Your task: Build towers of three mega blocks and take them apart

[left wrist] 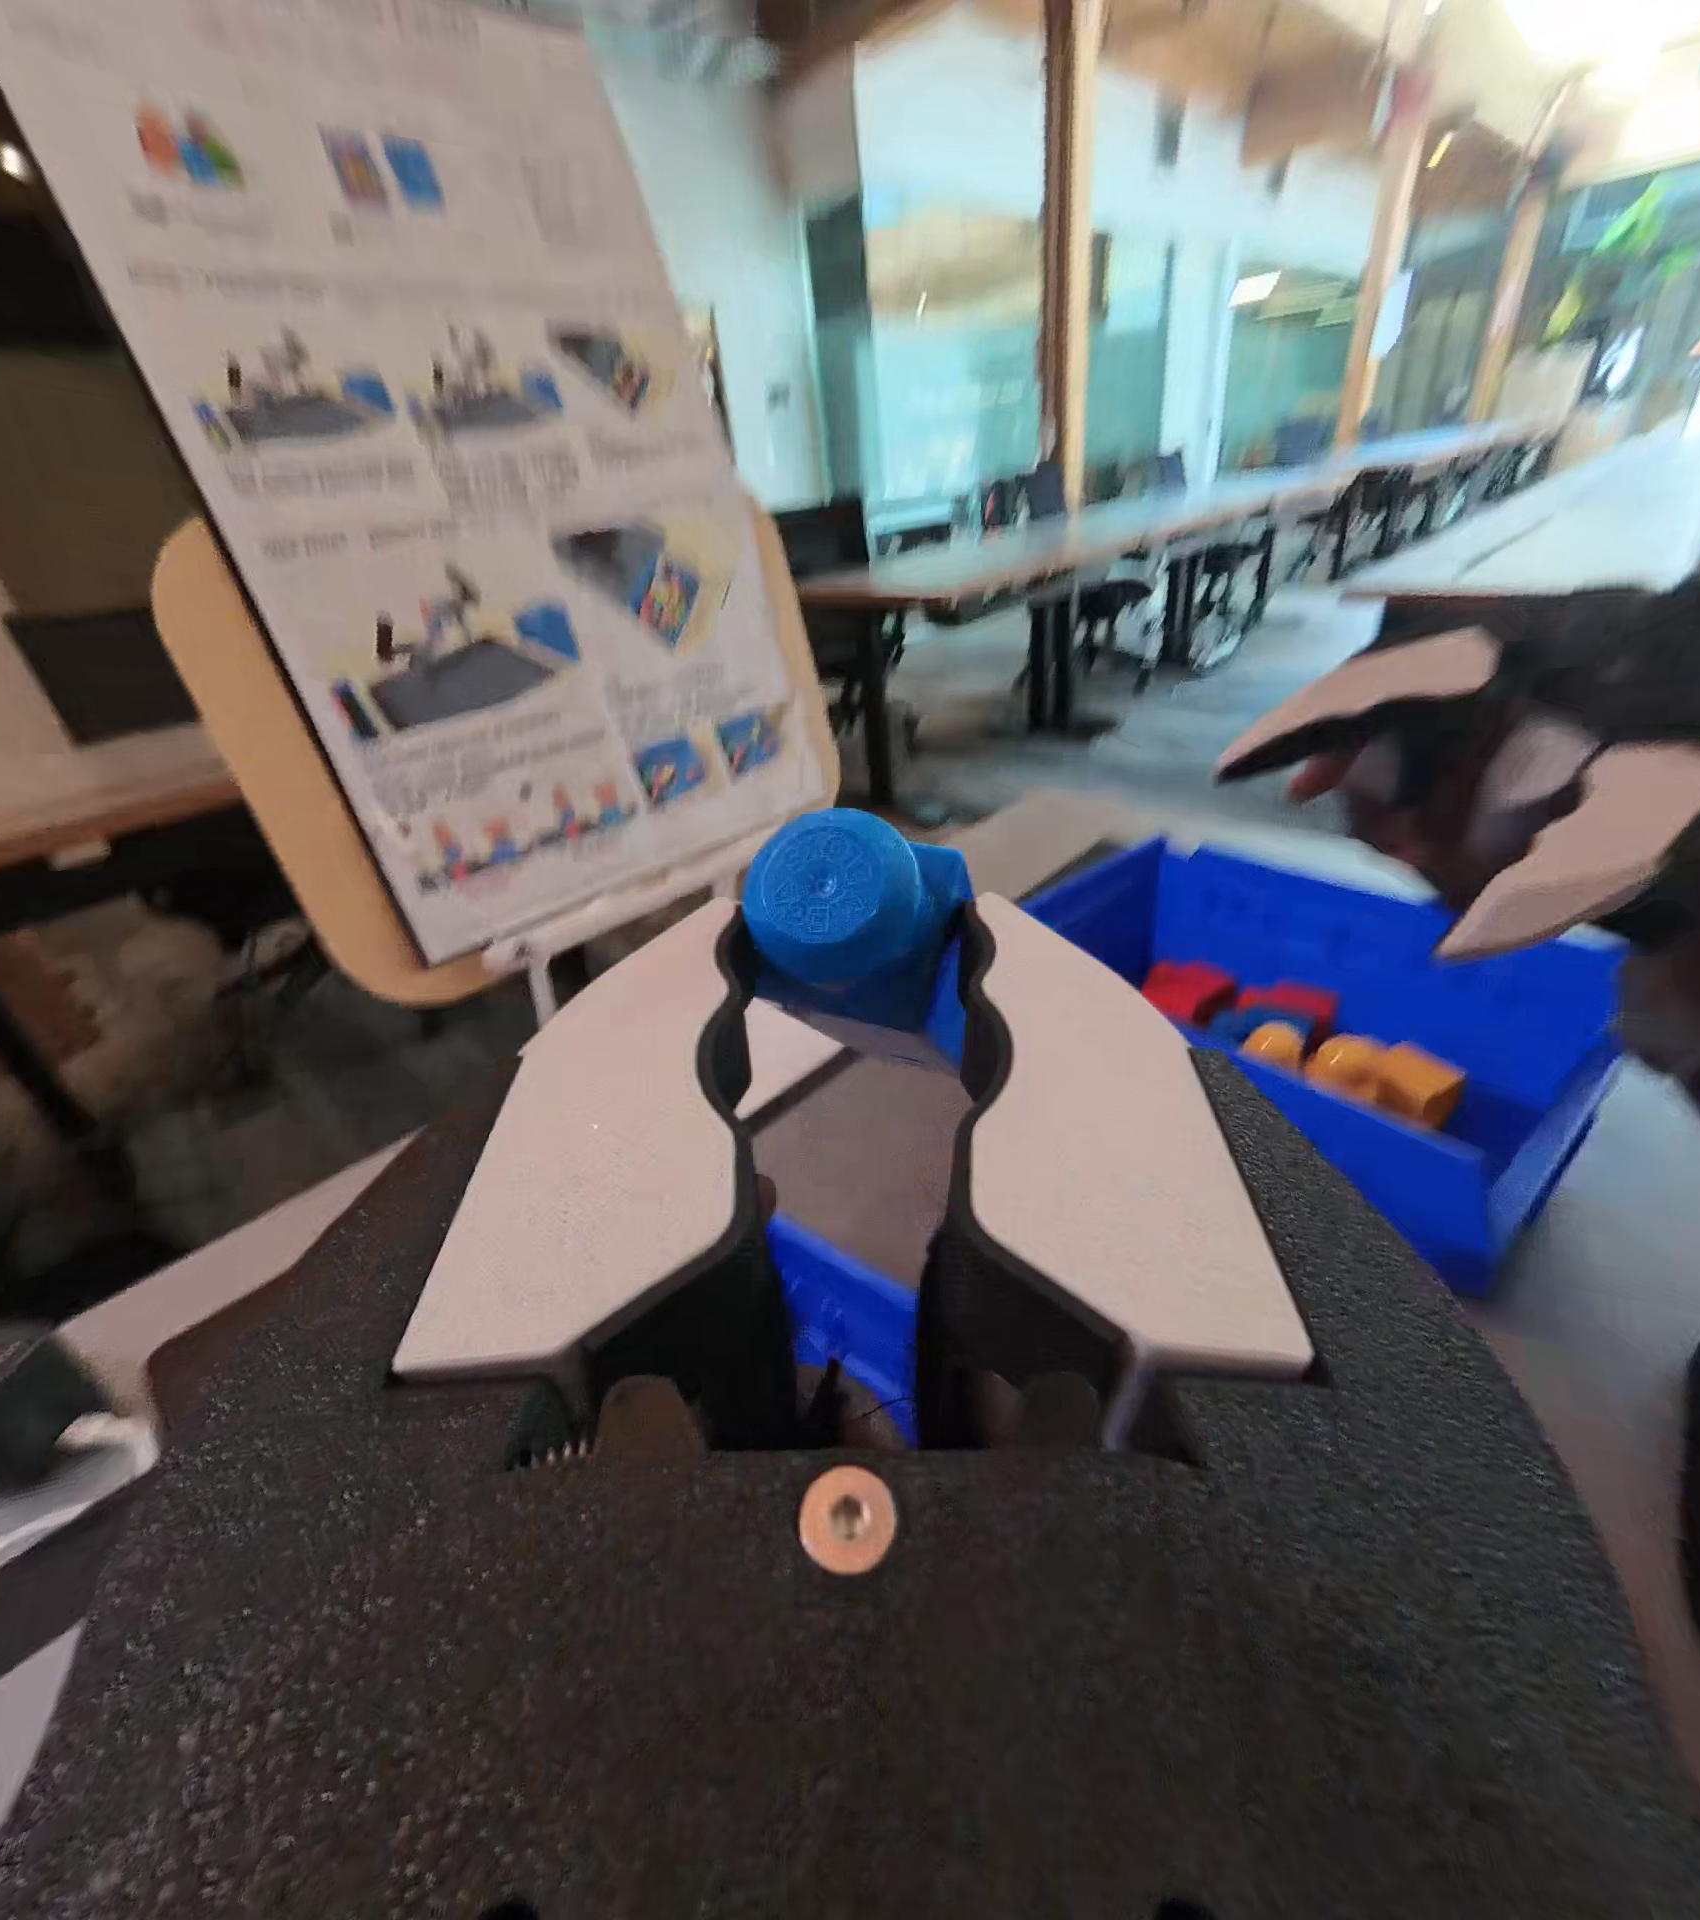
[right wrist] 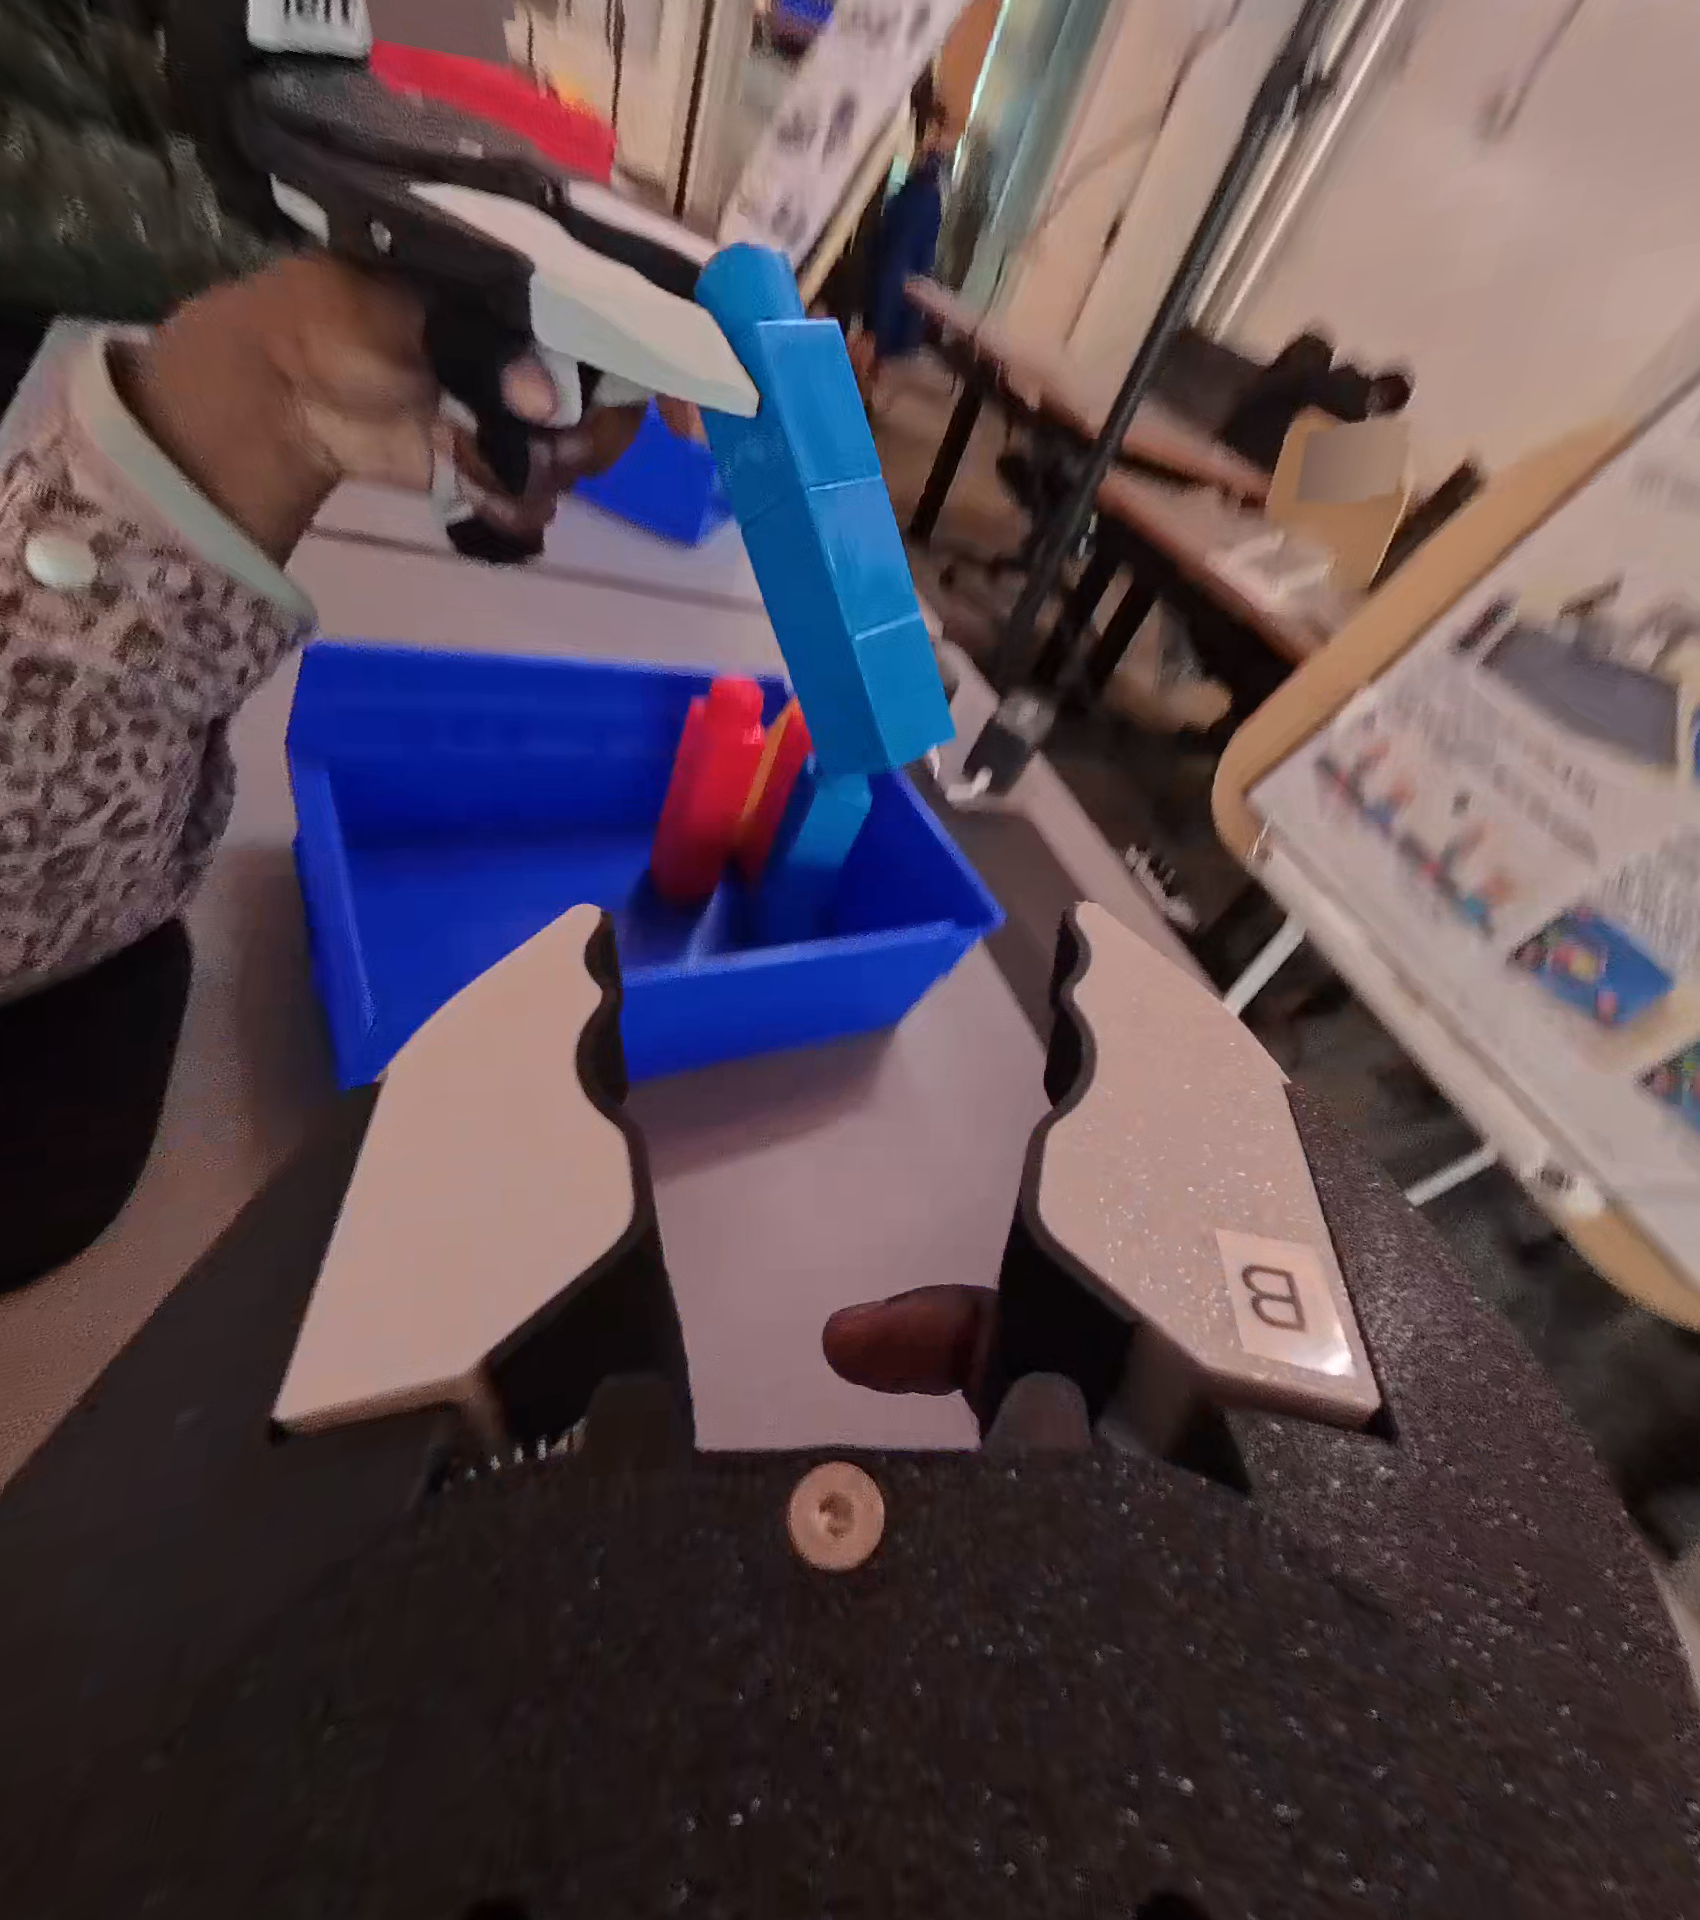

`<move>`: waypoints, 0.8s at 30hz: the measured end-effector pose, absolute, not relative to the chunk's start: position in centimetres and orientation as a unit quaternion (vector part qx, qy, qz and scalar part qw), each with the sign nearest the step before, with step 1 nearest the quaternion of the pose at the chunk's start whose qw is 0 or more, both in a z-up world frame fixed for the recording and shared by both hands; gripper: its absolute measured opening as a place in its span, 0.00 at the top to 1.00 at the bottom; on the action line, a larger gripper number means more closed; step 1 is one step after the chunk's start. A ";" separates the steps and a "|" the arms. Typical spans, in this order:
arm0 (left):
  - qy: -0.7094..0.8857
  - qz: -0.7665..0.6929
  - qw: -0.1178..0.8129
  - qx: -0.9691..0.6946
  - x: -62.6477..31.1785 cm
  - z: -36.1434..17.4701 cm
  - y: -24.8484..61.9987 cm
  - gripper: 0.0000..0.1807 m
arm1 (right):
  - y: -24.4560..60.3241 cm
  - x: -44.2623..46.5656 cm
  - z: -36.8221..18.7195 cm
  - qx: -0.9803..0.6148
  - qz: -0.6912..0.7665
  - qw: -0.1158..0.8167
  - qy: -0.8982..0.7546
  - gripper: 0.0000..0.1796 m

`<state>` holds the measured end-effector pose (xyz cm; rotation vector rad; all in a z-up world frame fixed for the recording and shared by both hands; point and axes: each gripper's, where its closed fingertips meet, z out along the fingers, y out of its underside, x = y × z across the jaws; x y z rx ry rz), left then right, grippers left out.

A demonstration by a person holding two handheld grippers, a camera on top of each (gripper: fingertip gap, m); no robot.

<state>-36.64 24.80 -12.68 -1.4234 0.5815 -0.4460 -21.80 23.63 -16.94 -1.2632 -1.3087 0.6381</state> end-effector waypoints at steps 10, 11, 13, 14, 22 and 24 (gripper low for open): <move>0.258 -0.363 0.709 -0.547 -32.0 -8.0 21.2 0.79 | 23.3 -26.9 -12.1 -0.306 -0.019 0.814 -0.493 0.80; 0.257 -0.366 0.712 -0.541 -32.0 -7.9 21.2 0.79 | 23.2 -26.9 -12.1 -0.320 0.002 0.806 -0.497 0.80; 0.242 -0.372 0.734 -0.514 -32.2 -7.0 21.2 0.77 | 23.1 -26.4 -11.4 -0.333 0.041 0.812 -0.478 0.80; 0.225 -0.376 0.746 -0.501 -32.4 -6.5 21.3 0.73 | 23.2 -26.0 -11.0 -0.337 0.056 0.818 -0.463 0.80; 0.282 -0.433 0.689 -0.508 -26.2 -8.4 21.9 0.75 | 22.0 -25.5 -9.5 -0.343 0.135 0.822 -0.434 0.80; 0.277 -0.416 0.709 -0.498 -25.4 -8.2 22.2 0.79 | 22.2 -25.7 -9.6 -0.348 0.120 0.820 -0.438 0.80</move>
